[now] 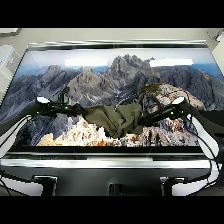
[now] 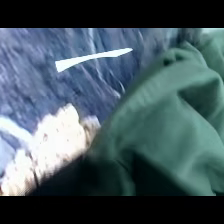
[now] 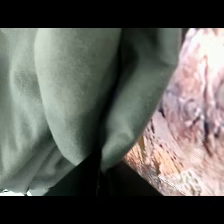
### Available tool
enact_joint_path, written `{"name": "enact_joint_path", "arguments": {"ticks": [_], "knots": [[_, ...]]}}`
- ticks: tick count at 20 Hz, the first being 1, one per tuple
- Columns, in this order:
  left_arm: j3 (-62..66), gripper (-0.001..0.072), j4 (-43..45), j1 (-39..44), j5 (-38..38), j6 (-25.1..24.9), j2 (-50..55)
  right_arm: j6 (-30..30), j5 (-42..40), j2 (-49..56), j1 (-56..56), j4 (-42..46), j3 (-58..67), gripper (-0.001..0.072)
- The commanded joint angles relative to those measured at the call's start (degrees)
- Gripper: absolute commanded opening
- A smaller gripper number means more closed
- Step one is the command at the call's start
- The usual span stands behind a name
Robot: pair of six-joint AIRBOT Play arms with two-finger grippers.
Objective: Fold the clothes and pants, and hang the long-sleeved shirts on hangers.
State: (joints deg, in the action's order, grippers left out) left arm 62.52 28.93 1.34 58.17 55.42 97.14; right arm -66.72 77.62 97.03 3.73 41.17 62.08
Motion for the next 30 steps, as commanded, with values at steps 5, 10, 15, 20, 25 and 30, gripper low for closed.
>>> {"name": "enact_joint_path", "arguments": {"ticks": [5, 10, 15, 20, 25, 30], "knots": [[6.64, 0.0015, -0.42, 0.07, 4.96, 0.72, -0.22, 3.19, -0.17, -5.88, 0.07, 0.33, 0.11, 0.003], [30.08, 0.0014, 9.35, -3.89, 8.04, 11.91, -4.15, -0.57, -13.0, -22.25, 0.07, 17.94, 5.88, 0.003], [58.16, 0.0014, 25.33, -9.14, 8.22, 28.94, -8.79, -10.8, -32.26, -37.03, 0.07, 31.78, 14.6, 0.003], [57.59, 0.0014, 29.53, -10.29, 6.97, 30.51, -23.98, -12.2, -29.22, -44.35, 0.07, 31.76, 23.32, 0.003], [52.39, 0.0015, 34.34, -10.19, 19.41, 39.82, -40.19, -15.63, -16.57, -55.12, 0.07, 30.32, 26.05, 0.0031], [51.45, 0.0015, 37.03, -10.19, 33.03, 48.0, -44.41, -22.6, -3.28, -58.62, 0.07, 27.47, 25.88, 0.0031]]}}
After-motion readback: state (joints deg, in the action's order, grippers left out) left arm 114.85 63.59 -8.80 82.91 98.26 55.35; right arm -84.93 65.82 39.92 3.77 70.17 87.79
